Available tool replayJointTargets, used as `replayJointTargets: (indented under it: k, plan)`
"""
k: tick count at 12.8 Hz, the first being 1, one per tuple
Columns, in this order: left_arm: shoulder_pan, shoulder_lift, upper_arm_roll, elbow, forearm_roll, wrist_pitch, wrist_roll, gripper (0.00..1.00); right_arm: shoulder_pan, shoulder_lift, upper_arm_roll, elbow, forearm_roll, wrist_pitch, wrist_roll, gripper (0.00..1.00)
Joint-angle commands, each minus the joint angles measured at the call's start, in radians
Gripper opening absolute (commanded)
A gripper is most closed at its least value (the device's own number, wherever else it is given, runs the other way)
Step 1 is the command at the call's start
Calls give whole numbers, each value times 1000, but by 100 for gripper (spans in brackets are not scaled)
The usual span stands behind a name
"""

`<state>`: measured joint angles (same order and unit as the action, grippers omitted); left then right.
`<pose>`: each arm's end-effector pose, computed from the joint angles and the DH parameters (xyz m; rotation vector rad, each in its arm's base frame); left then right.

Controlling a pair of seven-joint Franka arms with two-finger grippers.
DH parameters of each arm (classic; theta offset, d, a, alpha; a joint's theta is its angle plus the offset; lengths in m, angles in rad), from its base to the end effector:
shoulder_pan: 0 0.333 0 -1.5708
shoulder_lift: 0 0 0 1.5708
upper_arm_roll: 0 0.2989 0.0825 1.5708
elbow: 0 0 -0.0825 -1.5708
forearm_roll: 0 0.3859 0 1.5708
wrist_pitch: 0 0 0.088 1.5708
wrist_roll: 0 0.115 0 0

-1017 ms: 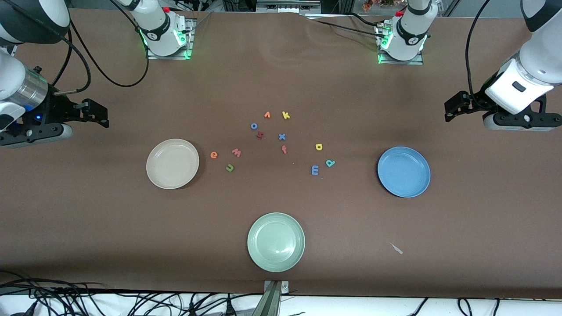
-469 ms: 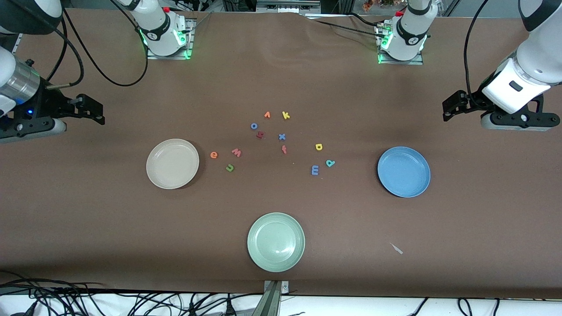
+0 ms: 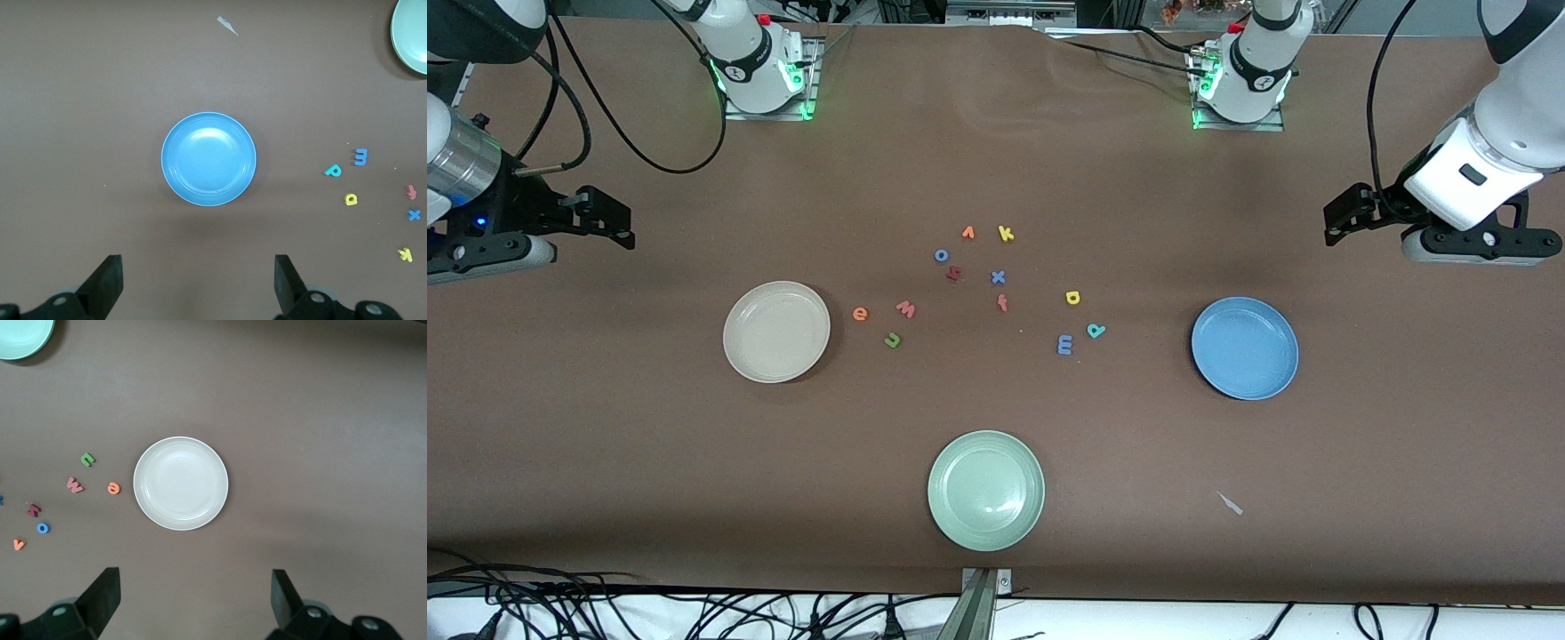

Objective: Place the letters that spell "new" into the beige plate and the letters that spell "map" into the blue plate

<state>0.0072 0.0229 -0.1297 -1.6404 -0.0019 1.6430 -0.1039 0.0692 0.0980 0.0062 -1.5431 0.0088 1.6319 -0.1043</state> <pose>0.5626 -0.0688 0.5598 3.1387 -0.0289 -0.0322 0.5873 0.0452 0.5618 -3.1195 -0.2801 0.0142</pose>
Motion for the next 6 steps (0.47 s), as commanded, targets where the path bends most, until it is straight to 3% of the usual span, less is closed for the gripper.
replayJointTargets:
  k: [1,6]
  plan:
    - [8,0,-4,16,17,-22,23,100,-5,-1,-11,8,8,-14,-18,100]
    - [8,0,-4,16,17,-22,27,100,-3,9,-20,3,13,-3,-15,100]
